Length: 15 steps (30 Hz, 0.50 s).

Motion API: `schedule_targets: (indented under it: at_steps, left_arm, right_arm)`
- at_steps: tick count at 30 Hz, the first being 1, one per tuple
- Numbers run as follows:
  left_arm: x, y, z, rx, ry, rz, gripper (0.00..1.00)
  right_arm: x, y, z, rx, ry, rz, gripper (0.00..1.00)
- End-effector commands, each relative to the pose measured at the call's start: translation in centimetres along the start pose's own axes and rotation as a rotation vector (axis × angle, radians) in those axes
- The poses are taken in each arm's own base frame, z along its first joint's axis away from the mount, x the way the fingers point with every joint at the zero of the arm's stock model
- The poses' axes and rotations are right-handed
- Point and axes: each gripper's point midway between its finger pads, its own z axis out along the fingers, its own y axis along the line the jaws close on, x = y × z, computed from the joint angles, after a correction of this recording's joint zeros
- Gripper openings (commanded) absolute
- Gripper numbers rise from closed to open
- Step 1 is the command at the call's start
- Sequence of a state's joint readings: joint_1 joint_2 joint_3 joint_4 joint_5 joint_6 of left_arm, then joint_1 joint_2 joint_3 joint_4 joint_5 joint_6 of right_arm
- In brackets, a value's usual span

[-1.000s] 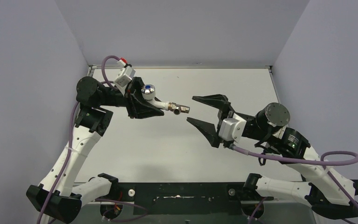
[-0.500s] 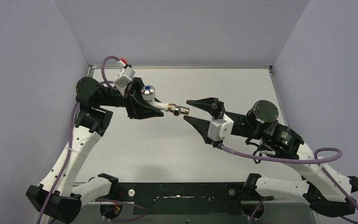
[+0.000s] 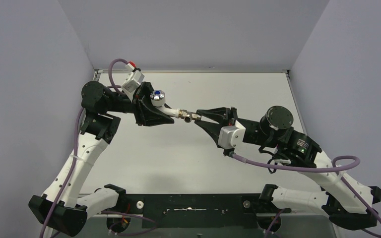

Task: Install the water faucets
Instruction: Screw the water faucet onto the adaptor.

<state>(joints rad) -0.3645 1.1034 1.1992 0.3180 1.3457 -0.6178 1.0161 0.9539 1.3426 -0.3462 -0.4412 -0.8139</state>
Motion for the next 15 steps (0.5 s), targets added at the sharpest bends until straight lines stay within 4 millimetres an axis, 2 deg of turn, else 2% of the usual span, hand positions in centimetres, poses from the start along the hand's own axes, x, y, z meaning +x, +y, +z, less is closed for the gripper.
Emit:
schedule_targets:
  at_steps: [1, 12, 15]
  left_arm:
    - [-1.7, -1.2, 0.0, 0.014, -0.019, 0.113, 0.00]
    - [-2.2, -0.8, -0.1, -0.007, -0.035, 0.190, 0.00]
    - [-2.3, -0.7, -0.1, -0.005, -0.034, 0.200, 0.00]
  right_arm:
    - [-1.0, -1.3, 0.0, 0.062, -0.033, 0.034, 0.11]
    - [0.6, -0.6, 0.8, 0.151, -0.033, 0.343, 0.00]
    - [0.6, -0.5, 0.8, 0.178, -0.046, 0.446, 0.00]
